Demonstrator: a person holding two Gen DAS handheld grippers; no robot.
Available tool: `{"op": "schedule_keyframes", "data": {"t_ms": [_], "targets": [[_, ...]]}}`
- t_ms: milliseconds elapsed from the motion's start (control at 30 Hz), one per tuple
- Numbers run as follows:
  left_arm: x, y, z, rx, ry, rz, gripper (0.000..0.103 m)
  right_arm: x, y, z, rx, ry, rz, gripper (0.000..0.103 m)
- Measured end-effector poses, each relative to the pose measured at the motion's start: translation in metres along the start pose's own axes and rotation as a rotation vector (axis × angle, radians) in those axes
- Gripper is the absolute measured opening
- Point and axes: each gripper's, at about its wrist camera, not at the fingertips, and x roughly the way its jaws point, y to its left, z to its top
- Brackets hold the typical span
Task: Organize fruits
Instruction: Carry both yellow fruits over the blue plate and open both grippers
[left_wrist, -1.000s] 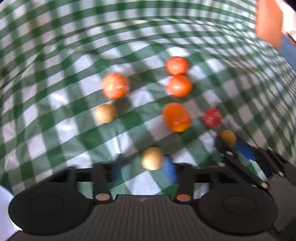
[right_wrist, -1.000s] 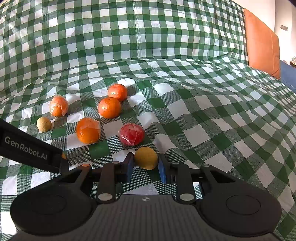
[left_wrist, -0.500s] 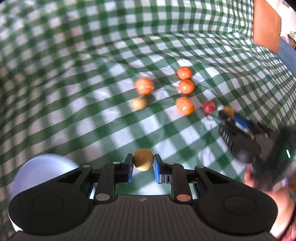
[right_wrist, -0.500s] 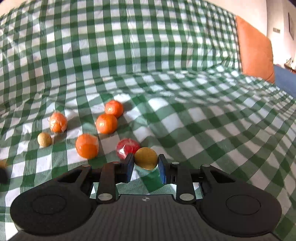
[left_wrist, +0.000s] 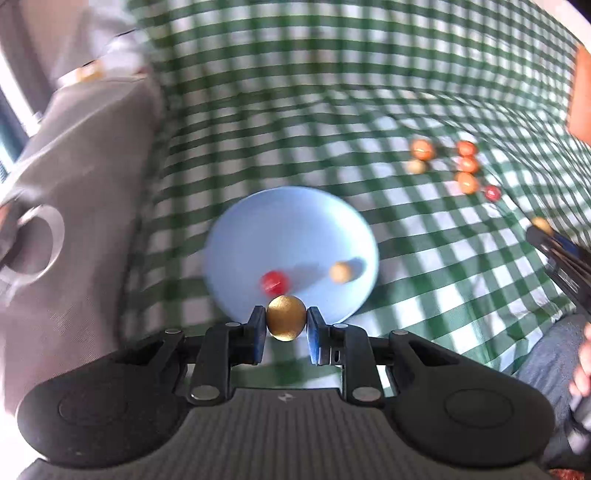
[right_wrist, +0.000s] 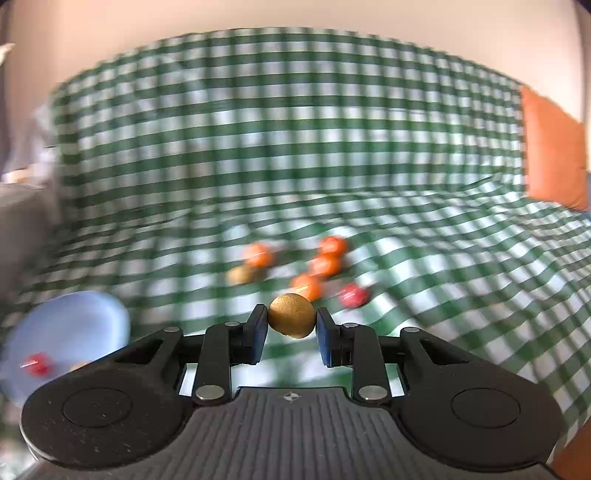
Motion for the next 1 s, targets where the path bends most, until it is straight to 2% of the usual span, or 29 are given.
{"op": "schedule_keyframes", "data": {"t_ms": [233,367,467,667,1000], "targets": [[-0.042,0.035,-0.038,-0.081,-0.075,0.034,0.026,-0.067,0.054,0.014,-0.031,0.0,0.196,0.03],[-0.052,0.039,-0.047,-0.098,-0.092,0.003,0.025,-0.095,0.091,0.022,-0.08,-0.011,0.306,0.03],[-0.056,0.038,-0.049,-0.098,-0.111,-0.018,0.025,-0.109,0.113,0.022,-0.112,-0.01,0.356,0.03],[-0.059,0.037,-0.054,-0.095,-0.139,-0.044,0.025,-0.121,0.135,0.008,-0.152,0.04,0.362,0.03],[-0.056,0.051,-0.058,-0.136,-0.143,-0.053,0.025,-0.121,0.152,0.002,-0.195,0.05,0.362,0.03]]}}
